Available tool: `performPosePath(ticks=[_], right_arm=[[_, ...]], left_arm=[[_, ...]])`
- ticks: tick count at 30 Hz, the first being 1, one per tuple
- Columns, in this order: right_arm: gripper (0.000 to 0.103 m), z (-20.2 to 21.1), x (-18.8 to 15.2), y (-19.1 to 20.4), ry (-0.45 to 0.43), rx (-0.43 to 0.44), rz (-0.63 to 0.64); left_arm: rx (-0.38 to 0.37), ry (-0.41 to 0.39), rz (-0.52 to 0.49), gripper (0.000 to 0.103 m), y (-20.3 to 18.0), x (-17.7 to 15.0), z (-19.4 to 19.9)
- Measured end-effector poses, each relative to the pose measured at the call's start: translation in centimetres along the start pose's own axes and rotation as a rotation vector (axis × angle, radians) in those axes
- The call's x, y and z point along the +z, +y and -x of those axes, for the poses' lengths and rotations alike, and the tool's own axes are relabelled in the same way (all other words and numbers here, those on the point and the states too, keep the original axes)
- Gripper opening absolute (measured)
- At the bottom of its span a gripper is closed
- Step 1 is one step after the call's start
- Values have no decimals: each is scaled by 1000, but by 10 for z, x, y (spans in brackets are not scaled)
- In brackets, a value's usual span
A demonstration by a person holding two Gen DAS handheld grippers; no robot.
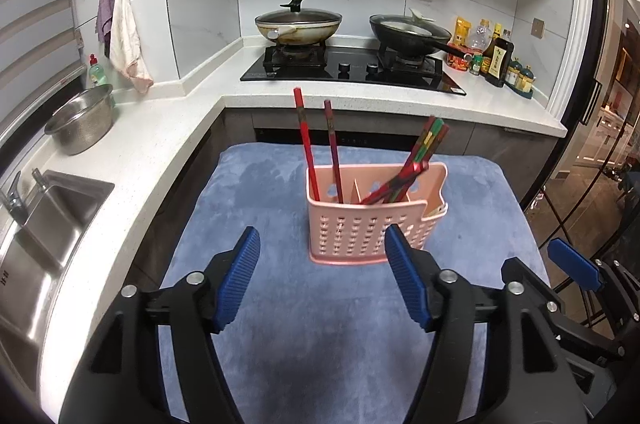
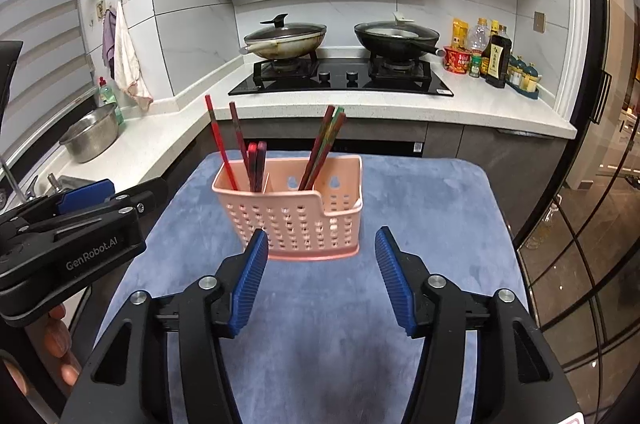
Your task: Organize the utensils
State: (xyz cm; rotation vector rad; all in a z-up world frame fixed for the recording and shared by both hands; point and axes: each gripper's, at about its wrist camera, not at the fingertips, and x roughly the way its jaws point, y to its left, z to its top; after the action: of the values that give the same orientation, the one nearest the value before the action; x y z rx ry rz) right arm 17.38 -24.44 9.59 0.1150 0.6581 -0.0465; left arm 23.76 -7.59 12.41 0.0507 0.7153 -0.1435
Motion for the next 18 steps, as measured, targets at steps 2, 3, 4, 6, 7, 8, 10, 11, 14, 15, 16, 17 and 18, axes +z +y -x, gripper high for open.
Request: performPosePath(ticks=[2,3,4,6,7,8,10,11,14,15,16,17,18], right_arm=[[56,2,-5,-2,7,2,-11],[57,3,-8,-4,11,5,-14],[58,4,-11,-5,14,2,-19],[63,6,-15,-7,16,-5,-25],[63,7,-18,-9,16,-9,-28],[63,8,-21,-9,18,-17,-28],[67,9,-26,-10,18,-29,-28],[70,9,-30,-11,25,-30,-24],[75,8,-37,-10,44,-33,-14],[78,8,-39,-9,47,-39,-6],[79,9,-42,-9,46,-41,0],[82,9,-43,-8,47,-42,2],[84,8,-45,-8,50,-44,2]], left_arm=[[9,-1,-4,67,0,-5,2],[13,-1,-3,69,0,-7,4],[18,-2,1,73,1,-9,5],[23,-3,6,77,1,-14,8],[28,-6,3,79,1,-16,9],[35,-9,-3,79,0,-18,10],[46,-12,-14,80,-2,-23,13],[45,-11,-15,82,-3,-24,13],[45,-6,-14,86,-5,-30,15],[45,-2,-13,86,-5,-32,15],[45,0,-13,86,-5,-34,15],[45,3,-14,86,-5,-35,14],[47,6,-16,86,-5,-37,14]])
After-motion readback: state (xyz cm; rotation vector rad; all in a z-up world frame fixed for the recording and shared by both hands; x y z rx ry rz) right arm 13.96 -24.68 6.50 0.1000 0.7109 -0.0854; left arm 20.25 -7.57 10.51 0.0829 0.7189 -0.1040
